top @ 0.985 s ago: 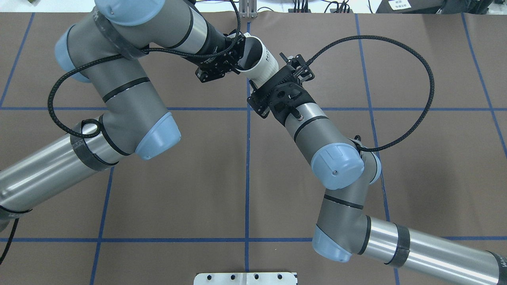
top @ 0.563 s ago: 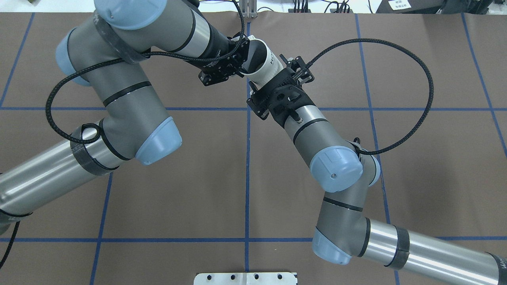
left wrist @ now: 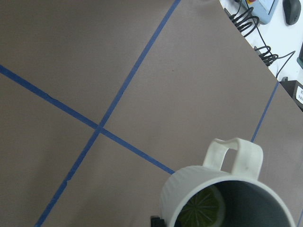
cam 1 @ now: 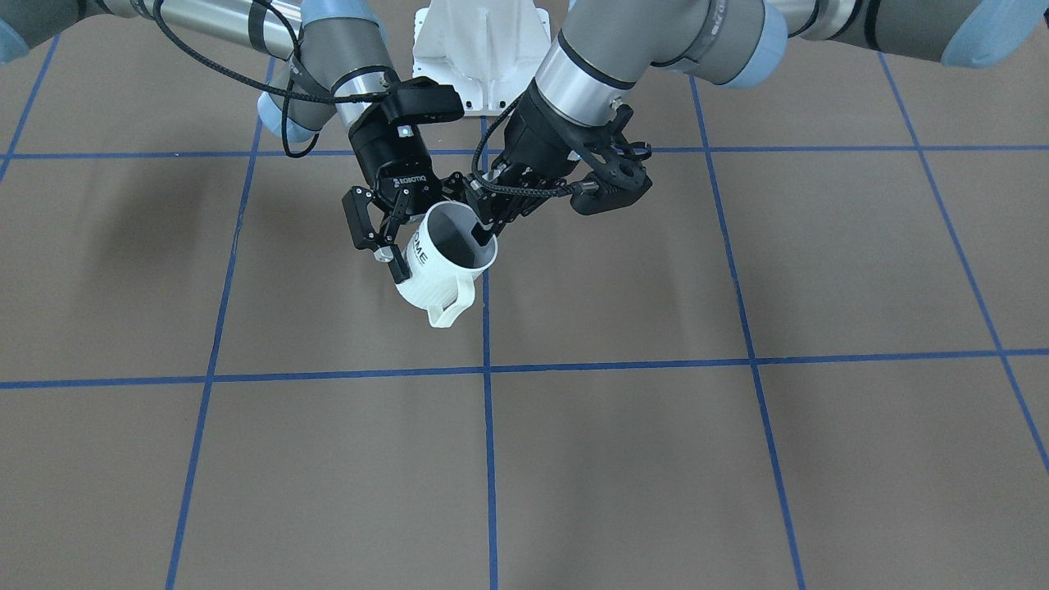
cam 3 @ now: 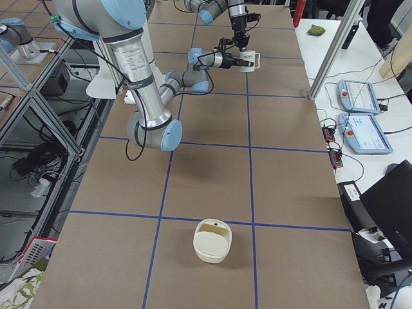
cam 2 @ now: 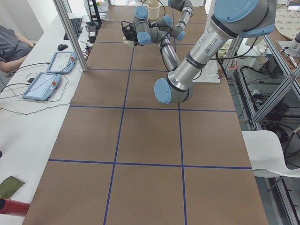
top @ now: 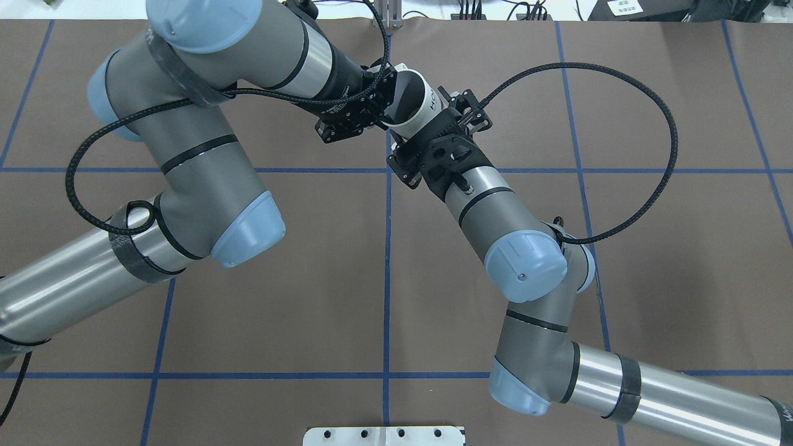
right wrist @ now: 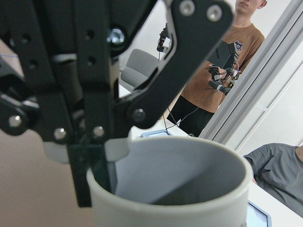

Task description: Left arm hands cup to right arm to dump lemon

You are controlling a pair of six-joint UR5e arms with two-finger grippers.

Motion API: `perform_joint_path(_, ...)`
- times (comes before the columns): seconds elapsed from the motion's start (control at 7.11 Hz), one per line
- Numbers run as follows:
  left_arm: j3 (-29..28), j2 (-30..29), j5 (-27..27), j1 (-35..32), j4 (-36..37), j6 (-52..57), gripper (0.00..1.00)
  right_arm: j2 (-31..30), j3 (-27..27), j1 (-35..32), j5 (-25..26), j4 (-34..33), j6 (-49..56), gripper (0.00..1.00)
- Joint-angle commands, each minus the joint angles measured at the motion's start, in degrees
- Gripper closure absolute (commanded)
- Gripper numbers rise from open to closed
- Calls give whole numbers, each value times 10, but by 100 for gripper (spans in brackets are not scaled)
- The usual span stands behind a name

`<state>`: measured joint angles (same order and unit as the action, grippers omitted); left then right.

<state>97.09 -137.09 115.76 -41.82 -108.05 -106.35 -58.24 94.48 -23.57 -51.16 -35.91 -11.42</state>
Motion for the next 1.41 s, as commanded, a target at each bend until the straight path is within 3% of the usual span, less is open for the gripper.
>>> perform_joint_path(0.0,2,1,3,1,-1,0,100,0,0,0,0,0,0,1)
perform_joint_path(0.28,2,1,4,1,-1,0,100,1,0,1,0,0,0,1)
perform_joint_path(0.42,3,1,4,1,-1,0,100,-3,0,1,-1,3,-1,14)
perform_joint_path(0.56,2,0,5,1,-1,1,91,-2,-2,4,0,5,-2,40)
perform_joint_path(0.7,2,3,0,1,-2,11,1,-3,-3,4,0,6,-4,59)
perform_joint_path(0.84,3,3,5,0,-2,23,0,-3,-2,4,0,7,-6,67)
perform_joint_path(1.27,9,8,96,-68,2,95,0,-5,0,2,1,18,-6,67)
